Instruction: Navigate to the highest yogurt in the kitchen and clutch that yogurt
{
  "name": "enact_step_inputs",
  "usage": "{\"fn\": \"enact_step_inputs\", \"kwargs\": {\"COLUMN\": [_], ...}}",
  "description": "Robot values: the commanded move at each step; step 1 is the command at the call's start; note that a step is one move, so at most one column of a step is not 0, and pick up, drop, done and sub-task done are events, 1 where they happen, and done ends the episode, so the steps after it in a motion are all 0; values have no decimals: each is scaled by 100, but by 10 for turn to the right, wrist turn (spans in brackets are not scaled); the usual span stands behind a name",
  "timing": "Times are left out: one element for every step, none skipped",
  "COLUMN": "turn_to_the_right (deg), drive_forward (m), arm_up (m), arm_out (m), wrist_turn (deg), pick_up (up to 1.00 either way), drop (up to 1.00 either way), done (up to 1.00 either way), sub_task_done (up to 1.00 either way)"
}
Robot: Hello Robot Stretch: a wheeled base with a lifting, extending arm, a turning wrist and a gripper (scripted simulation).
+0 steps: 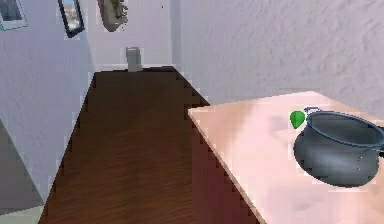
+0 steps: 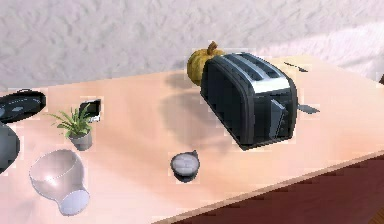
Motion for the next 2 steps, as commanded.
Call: {"fn": "enact_step_inputs", "kwargs": {"turn_to_the_right": [0,0], "drive_forward": [0,0], "arm_up": [50,38], "arm_out": [0,0], "wrist_turn": [0,0], "pick_up": [0,0], "drop": [0,0], "done": [0,0], "sub_task_done": [0,0]}}
